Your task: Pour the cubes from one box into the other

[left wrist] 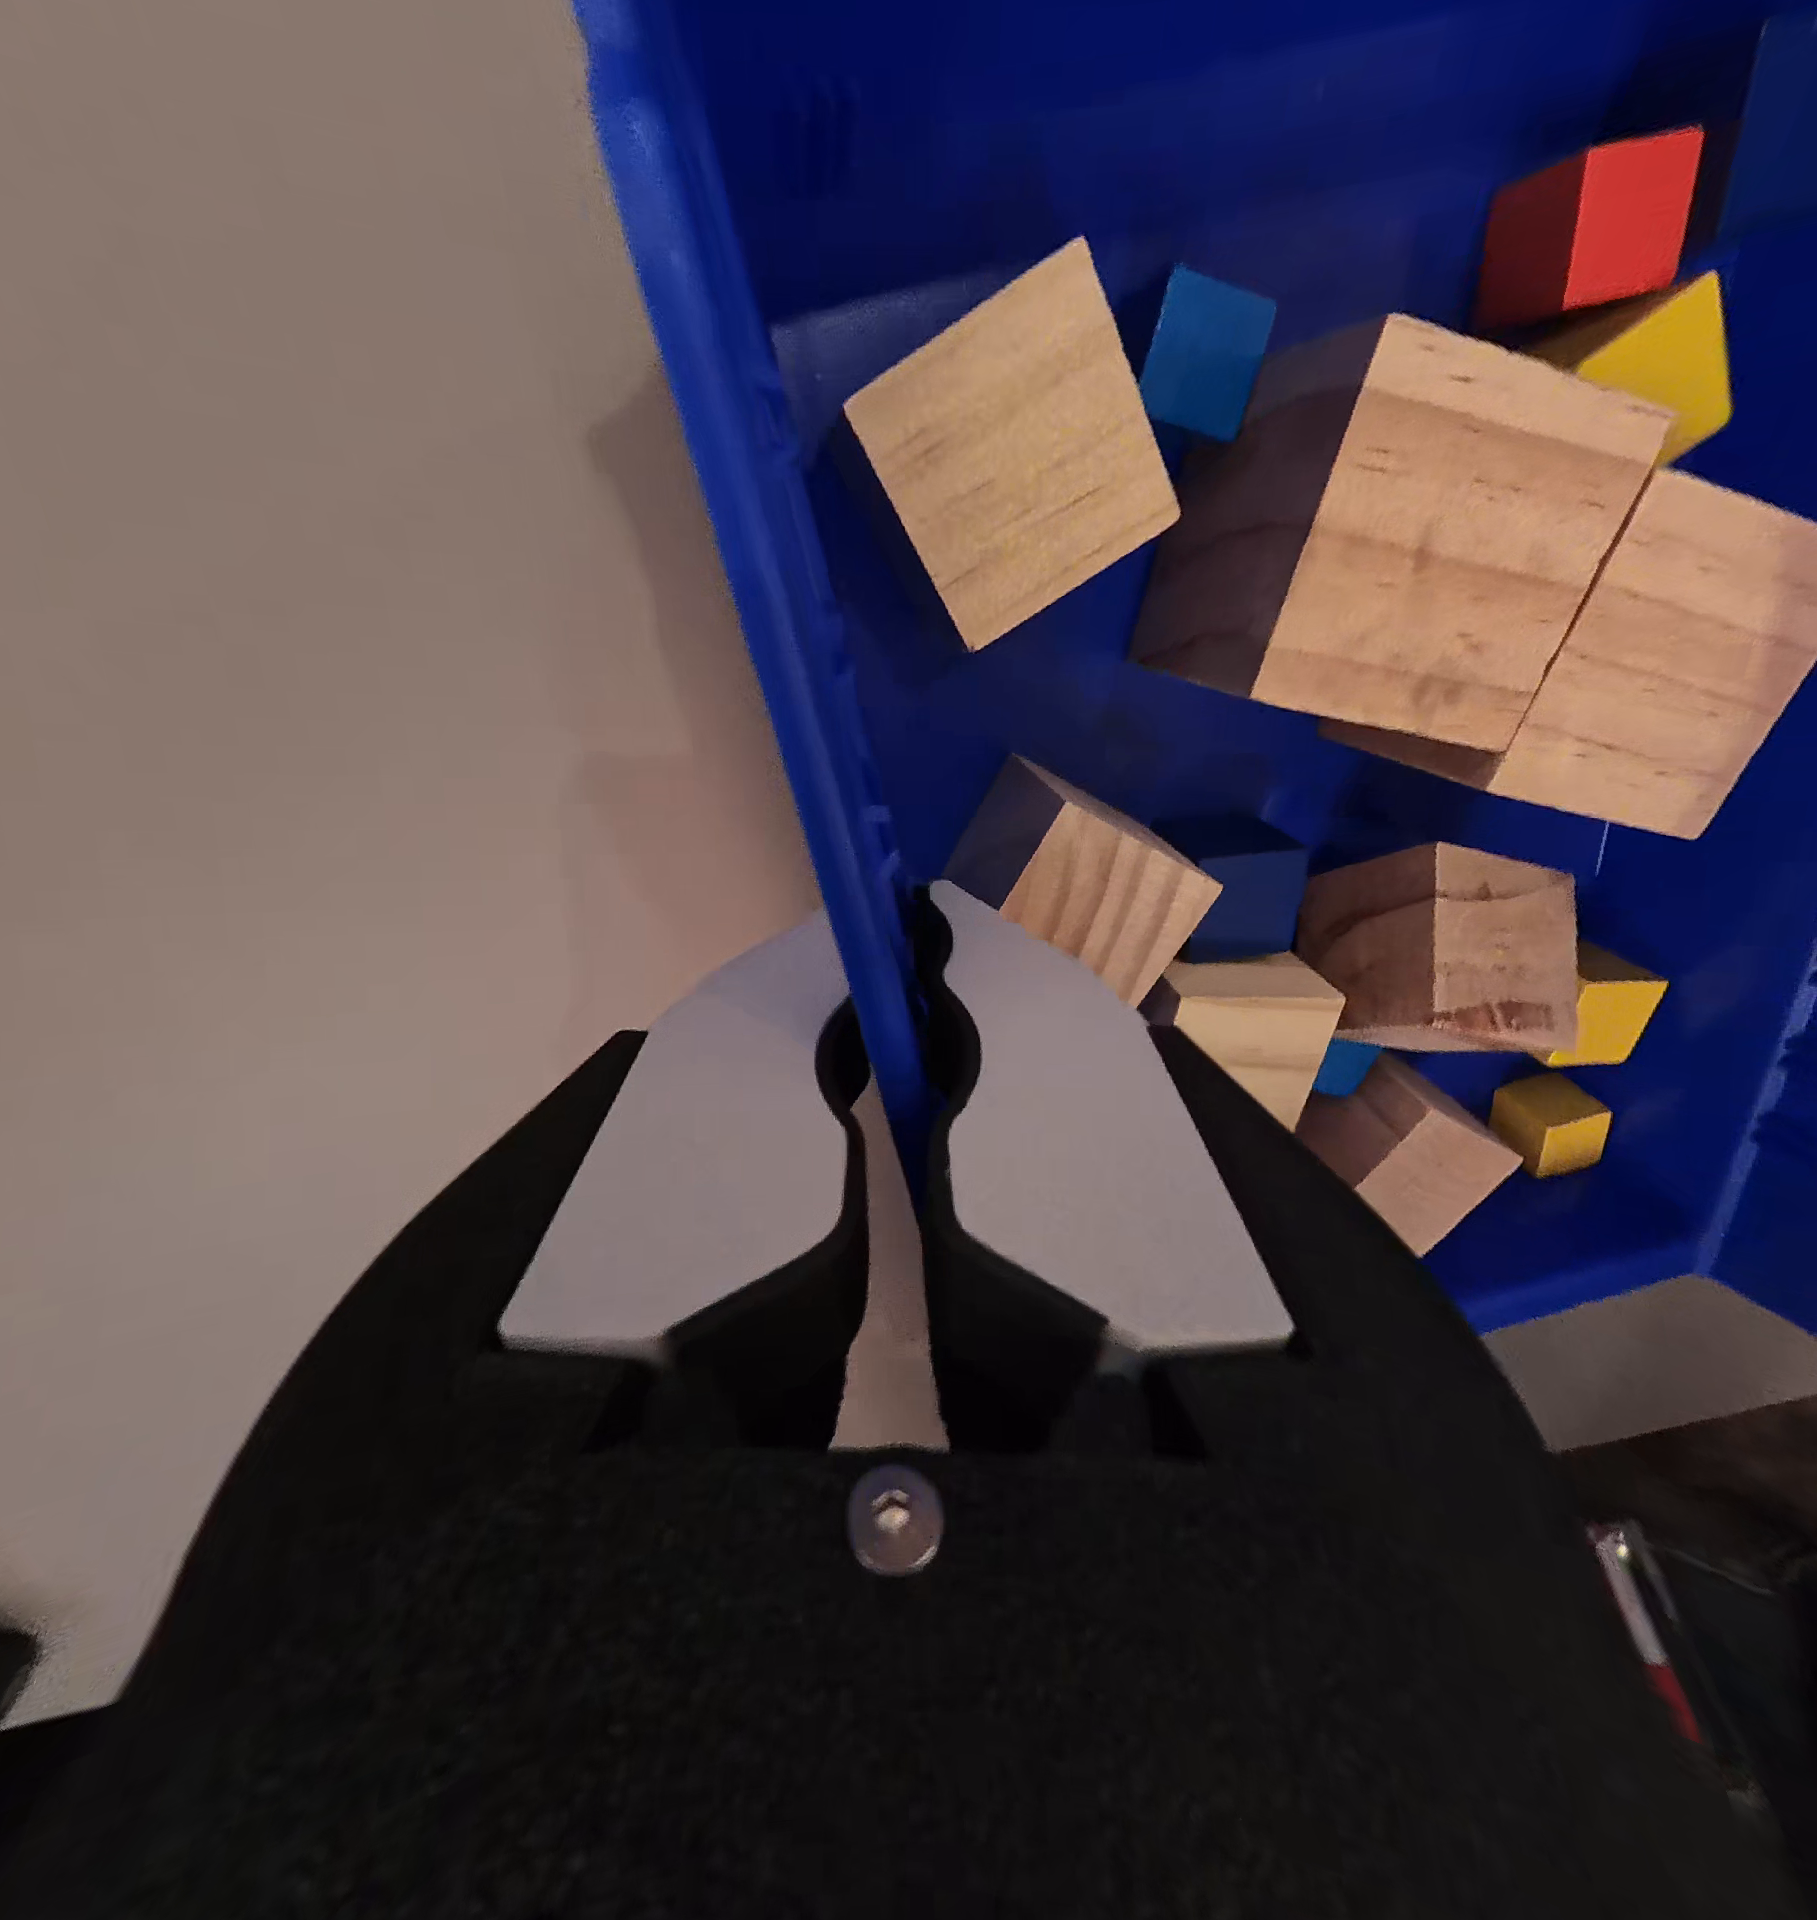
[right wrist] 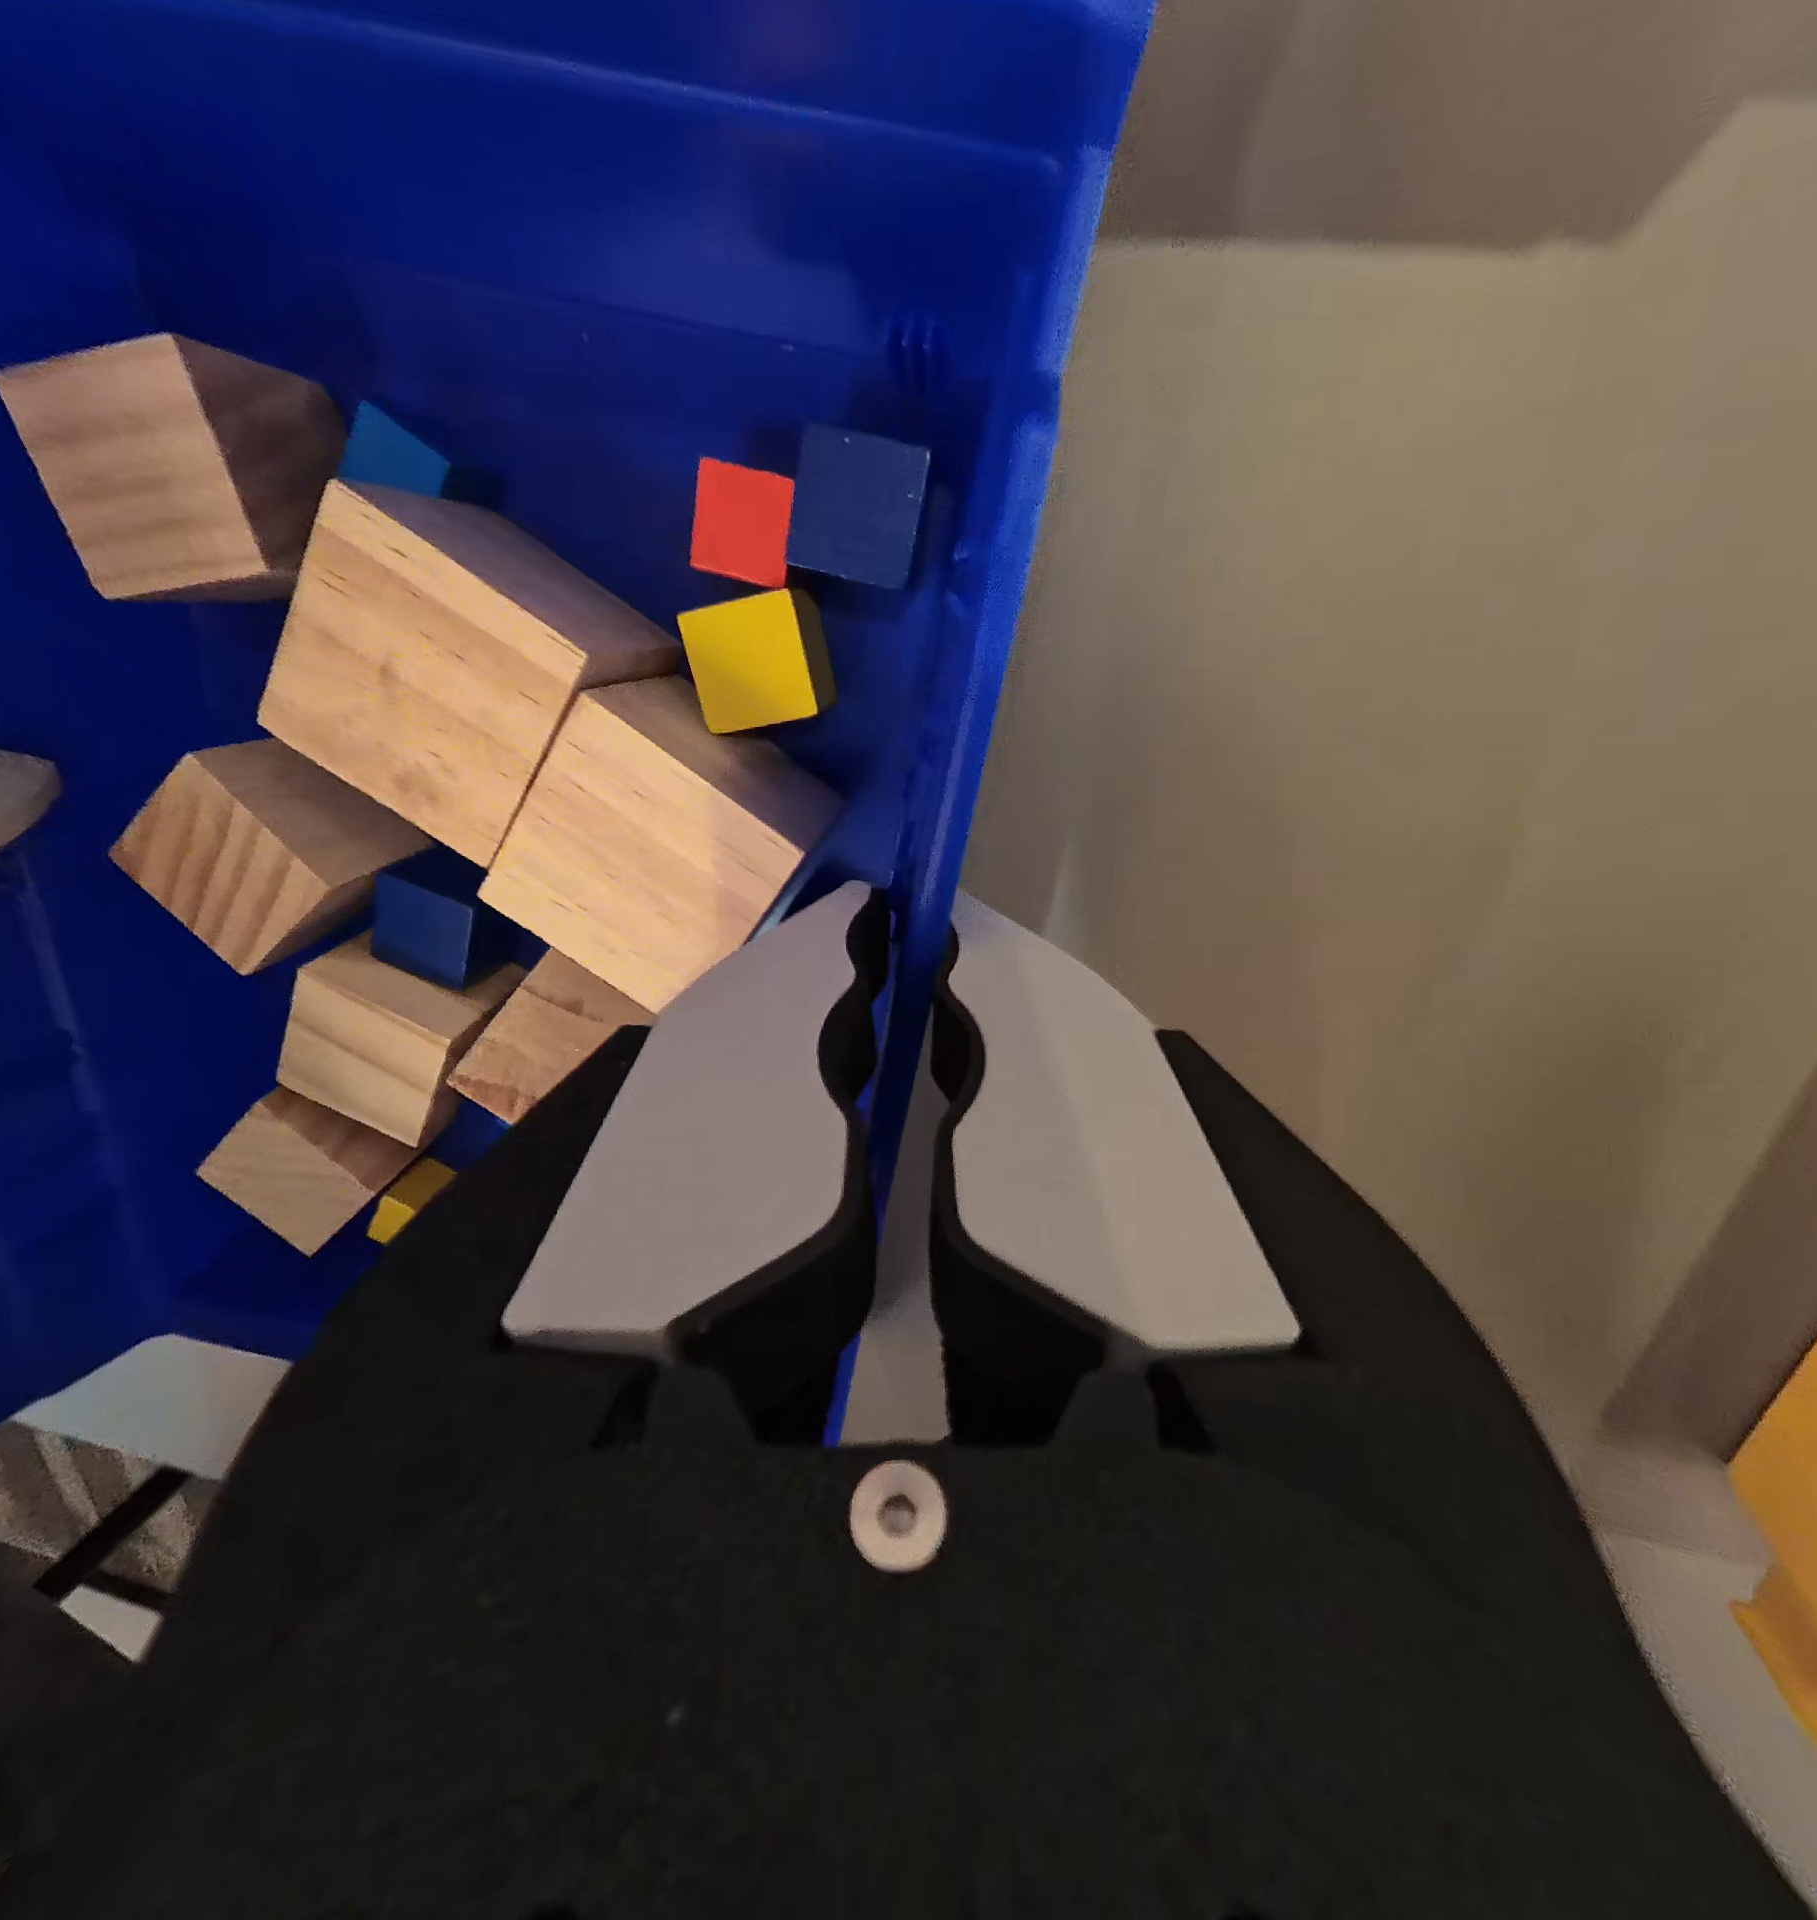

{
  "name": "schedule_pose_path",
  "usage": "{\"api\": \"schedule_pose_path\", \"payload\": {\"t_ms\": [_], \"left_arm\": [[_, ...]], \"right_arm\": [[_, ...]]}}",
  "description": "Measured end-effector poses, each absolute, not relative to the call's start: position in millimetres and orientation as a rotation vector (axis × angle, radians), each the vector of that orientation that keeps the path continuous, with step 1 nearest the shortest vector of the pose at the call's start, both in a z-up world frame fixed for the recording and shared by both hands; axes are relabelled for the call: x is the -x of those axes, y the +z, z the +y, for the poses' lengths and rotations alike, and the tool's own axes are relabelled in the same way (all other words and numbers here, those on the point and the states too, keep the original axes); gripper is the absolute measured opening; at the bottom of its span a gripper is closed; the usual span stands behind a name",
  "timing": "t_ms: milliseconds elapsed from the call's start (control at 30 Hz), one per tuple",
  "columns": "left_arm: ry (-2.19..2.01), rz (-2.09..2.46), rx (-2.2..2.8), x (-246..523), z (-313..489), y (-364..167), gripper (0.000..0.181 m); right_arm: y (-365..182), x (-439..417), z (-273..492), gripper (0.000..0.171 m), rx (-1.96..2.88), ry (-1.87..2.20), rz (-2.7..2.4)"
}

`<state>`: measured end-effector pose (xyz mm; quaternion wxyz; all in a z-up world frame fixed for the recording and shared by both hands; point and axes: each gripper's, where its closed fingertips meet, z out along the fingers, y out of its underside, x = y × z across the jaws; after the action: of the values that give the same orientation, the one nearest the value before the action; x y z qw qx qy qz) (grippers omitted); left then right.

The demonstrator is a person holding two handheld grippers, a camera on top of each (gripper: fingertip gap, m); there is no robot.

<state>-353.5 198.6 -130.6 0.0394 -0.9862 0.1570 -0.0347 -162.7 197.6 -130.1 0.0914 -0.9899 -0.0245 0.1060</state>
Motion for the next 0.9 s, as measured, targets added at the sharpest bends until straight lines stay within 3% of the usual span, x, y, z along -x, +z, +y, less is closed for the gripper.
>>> {"api": "schedule_pose_path", "payload": {"t_ms": [100, 367, 400, 467, 500, 733, 900], "left_arm": [[-0.133, 0.393, 3.007, 352.0, 203.0, -133.2, 0.005], [-0.131, 0.311, 2.992, 355.7, 202.3, -148.0, 0.006], [-0.126, 0.32, 2.991, 355.8, 202.0, -147.7, 0.006], [-0.106, 0.327, 2.988, 357.3, 201.2, -148.1, 0.006], [-0.103, 0.326, 2.982, 357.9, 201.2, -148.2, 0.006], [-0.188, 0.396, 3.022, 348.5, 188.7, -143.8, 0.006], [-0.194, 0.495, 2.999, 320.3, 188.5, -116.3, 0.006]], "right_arm": [[-129.9, 162.3, 199.9, 0.006, 2.896, 0.296, -0.071], [-130.5, 181.5, 159.1, 0.03, 2.946, 0.285, -0.102], [-133.3, 179.6, 158.0, 0.03, 2.968, 0.231, -0.101], [-137.0, 170.6, 161.6, 0.01, 2.986, 0.091, -0.111], [-138.2, 172.5, 162.0, 0.008, 2.99, 0.104, -0.118], [-133.9, 162.0, 157.7, 0.006, 3.011, 0.147, -0.097], [-102.4, 134.3, 155.6, 0.006, 3.021, 0.141, -0.101]]}}
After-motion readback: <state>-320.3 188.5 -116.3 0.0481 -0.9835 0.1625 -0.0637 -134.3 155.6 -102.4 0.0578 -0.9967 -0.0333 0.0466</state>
